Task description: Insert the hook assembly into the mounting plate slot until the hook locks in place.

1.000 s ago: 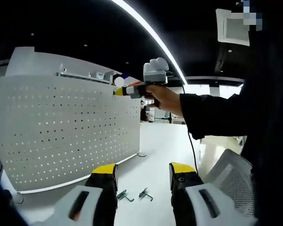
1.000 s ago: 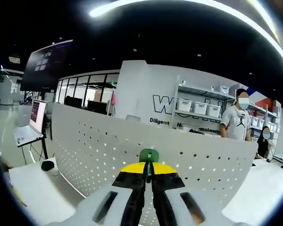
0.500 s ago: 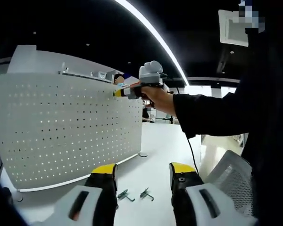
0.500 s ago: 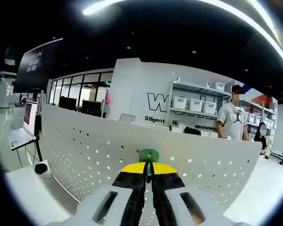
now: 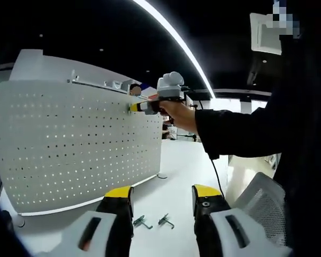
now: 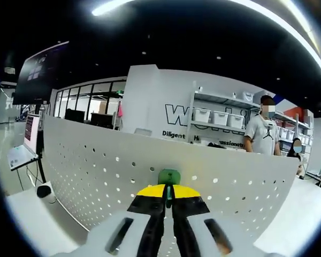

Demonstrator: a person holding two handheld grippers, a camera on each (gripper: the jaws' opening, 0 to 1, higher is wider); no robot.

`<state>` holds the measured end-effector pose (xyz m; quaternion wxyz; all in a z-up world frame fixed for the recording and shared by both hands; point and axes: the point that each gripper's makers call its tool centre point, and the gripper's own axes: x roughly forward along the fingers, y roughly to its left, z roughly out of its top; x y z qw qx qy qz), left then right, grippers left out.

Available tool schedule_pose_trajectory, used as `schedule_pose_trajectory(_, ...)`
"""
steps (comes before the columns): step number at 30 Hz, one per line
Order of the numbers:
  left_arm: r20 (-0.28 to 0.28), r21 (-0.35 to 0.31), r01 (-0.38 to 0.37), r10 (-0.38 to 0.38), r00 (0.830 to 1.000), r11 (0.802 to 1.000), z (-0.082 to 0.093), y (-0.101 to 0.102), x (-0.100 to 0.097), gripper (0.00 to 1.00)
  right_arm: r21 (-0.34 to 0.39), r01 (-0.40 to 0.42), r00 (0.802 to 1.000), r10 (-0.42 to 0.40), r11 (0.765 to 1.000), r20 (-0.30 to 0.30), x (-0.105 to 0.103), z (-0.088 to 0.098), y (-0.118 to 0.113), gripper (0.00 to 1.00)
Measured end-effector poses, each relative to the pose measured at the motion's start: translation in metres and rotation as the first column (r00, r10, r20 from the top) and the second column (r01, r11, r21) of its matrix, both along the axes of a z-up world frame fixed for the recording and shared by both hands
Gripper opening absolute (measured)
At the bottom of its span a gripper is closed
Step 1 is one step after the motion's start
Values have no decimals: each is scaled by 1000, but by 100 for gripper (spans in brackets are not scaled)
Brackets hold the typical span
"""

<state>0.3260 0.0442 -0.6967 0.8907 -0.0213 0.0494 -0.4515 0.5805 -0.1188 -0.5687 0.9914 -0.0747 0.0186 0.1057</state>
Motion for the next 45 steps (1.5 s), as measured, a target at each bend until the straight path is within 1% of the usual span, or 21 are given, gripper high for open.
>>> schedule_pose_trajectory(15,-2,-16,10,-10,1000,1000,2,-1,0,45,1,35,999,-35,999,20,2,-1,-2,0)
schedule_pose_trajectory(18,-3,-20,8,-8,1000,1000,3,0,0,45,-26,48,999,-47,999,27,4,0,0,0)
schedule_pose_trajectory(24,-3,-28,5,-5,1000,1000,4,1,0,44,-51,72,997,-70,996,36,5,-1,0,1)
schedule_pose_trajectory(26,-1,-31,2,-2,1000,1000,5,2,1,44,-78,86,996,-82,993,46,6,-1,0,1)
schedule_pose_trajectory(27,-2,-33,1,-1,1000,999,5,3,1,44,-119,97,994,-91,988,52,6,0,-1,1)
schedule_pose_trajectory(28,-5,-35,1,-1,1000,999,5,3,1,44,-133,102,994,-96,986,55,6,0,0,1)
schedule_pose_trajectory(31,-8,-35,1,-2,1000,999,4,3,1,44,-145,109,993,-102,983,55,7,-1,1,1)
schedule_pose_trajectory(32,-6,-34,1,-2,1000,999,4,2,1,44,-173,116,993,-108,978,56,7,0,0,1)
schedule_pose_trajectory(33,-6,-34,1,-1,1000,999,4,3,1,44,-183,119,992,-110,976,56,6,0,1,1)
schedule_pose_trajectory(36,-12,-38,-3,2,1000,999,4,3,2,44,-213,118,993,-111,970,45,7,0,0,1)
schedule_pose_trajectory(40,-20,-40,1,-2,1000,999,2,2,2,44,-209,93,996,-92,973,13,8,1,-1,1)
schedule_pose_trajectory(41,-21,-39,3,-4,1000,999,2,2,2,44,-230,87,995,-95,969,-24,9,-6,-3,1)
schedule_pose_trajectory(42,-21,-39,4,-5,1000,999,2,1,2,44,-221,81,997,-83,972,0,10,-3,-1,1)
schedule_pose_trajectory(45,-25,-40,5,-6,1000,999,1,1,2,43,-223,77,997,-80,972,-5,9,-5,-2,2)
